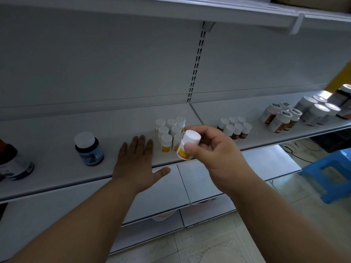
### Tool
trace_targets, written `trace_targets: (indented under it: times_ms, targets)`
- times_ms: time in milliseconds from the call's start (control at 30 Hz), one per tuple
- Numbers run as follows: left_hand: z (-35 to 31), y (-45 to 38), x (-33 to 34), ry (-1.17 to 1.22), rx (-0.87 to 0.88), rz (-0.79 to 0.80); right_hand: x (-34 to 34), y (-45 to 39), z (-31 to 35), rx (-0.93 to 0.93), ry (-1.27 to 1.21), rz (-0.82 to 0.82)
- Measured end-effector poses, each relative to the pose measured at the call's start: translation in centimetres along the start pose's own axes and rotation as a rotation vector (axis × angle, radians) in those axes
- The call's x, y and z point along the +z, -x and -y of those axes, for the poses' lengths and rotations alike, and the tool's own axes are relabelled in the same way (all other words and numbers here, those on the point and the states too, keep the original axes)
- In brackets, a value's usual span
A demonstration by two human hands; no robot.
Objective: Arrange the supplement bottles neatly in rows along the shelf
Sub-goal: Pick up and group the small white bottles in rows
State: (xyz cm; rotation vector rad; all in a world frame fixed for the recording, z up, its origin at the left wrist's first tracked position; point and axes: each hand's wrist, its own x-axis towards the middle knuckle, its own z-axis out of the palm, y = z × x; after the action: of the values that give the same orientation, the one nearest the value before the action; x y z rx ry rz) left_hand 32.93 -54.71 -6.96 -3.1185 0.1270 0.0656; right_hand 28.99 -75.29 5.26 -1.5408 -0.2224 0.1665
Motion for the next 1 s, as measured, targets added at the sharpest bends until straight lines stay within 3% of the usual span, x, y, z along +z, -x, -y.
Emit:
trace_targets:
  times_ms: [133, 200, 267, 333, 500, 600, 733, 833, 900, 1000]
  targets:
    - [-0.1, 0.0, 0.2, -0.001, 0.001, -0.011, -0.1, 0.5, -0.9, -0.507, 0.585, -0.065]
    - [-0.1, 0.0, 0.2, -0.006, -0.003, -0.005, -0.1, 0.5, -1.3, -0.58, 0.66, -0.059]
    - [-0.1, -0.1, 0.2, -0.007, -0.005, -0.011, -0.1, 0.6, -1.1, -0.541, 0.675, -0.035]
    - [0.0, -0.1, 0.3, -0.01, -0.003, -0.025, -0.2, 0.7, -0.6, -0.378, 0.583, 0.026]
    - [-0.1, -0.2, 0.4, 0.001, -0.006, -0.024, 0.6, 0.4, 0.5, 0.302, -0.224, 0.109]
    - [-0.1, -0.1, 0.4, 0.017, -0.005, -0.031, 1.0, -0.3, 0.0, 0.48, -0.519, 0.108]
    - [0.1, -0.3, 0.6, 0.068, -0.023, -0.019, 1.6, -1.7, -0.4, 0.43, -0.522, 0.114]
    - [0.1, -0.1, 0.1, 0.197, 0.022, -0.046, 2.7, -2.8, -0.7, 0.313, -0.305, 0.181]
    - [0.2, 2.1, -0.5, 0.458, 0.027, -0.186, 3.6, -3.5, -0.6, 0.213, -0.073, 0.26]
    - [0.3, 8.6, -0.7, 0.691, -0.163, -0.477, 5.3, -4.4, -0.4, 0.042, 0.169, 0.431]
